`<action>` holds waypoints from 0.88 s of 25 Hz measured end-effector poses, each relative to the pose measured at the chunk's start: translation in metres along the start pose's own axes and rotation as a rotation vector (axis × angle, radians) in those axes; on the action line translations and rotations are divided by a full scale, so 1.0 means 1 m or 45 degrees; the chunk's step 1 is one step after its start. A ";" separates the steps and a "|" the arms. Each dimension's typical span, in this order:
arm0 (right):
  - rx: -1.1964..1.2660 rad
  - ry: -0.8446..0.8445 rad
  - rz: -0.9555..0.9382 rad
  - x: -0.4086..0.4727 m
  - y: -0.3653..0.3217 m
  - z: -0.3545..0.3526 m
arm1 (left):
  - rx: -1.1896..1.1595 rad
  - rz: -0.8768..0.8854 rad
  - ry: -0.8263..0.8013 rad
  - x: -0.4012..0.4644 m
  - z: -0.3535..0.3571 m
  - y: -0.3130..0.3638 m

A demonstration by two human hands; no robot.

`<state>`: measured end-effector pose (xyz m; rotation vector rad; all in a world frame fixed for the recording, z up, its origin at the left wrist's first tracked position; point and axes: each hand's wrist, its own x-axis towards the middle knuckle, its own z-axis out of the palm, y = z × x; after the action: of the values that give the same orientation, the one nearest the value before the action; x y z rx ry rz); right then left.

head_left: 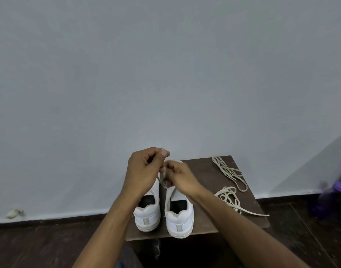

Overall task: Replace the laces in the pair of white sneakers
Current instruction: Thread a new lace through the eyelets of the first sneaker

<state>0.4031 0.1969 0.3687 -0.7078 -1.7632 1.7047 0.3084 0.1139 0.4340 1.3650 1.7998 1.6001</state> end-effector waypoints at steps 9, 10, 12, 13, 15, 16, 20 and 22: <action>0.021 -0.209 0.010 -0.029 0.027 -0.021 | 0.220 -0.101 -0.046 0.023 0.011 -0.055; 0.023 -0.152 -0.013 -0.030 0.024 -0.024 | 0.173 -0.178 -0.112 0.023 0.017 -0.064; 0.068 0.001 -0.038 -0.026 0.021 -0.029 | 0.115 -0.356 -0.317 0.013 0.029 -0.084; 0.075 0.077 -0.026 -0.022 0.023 -0.030 | 0.112 -0.452 -0.397 0.006 0.035 -0.093; 0.027 0.201 0.077 -0.012 0.033 -0.030 | 0.166 -0.533 -0.459 -0.006 0.043 -0.110; -0.028 0.253 0.151 -0.007 0.042 -0.029 | 0.259 -0.501 -0.462 -0.010 0.045 -0.115; -0.653 0.349 0.275 -0.002 0.075 -0.024 | 0.818 -0.231 -0.505 -0.025 0.052 -0.120; -0.946 0.301 0.245 -0.010 0.075 -0.022 | 0.819 -0.207 -0.443 -0.033 0.054 -0.121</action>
<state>0.4240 0.2079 0.2939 -1.3639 -2.1990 0.9737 0.3169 0.1303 0.2984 1.5736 2.2111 0.6547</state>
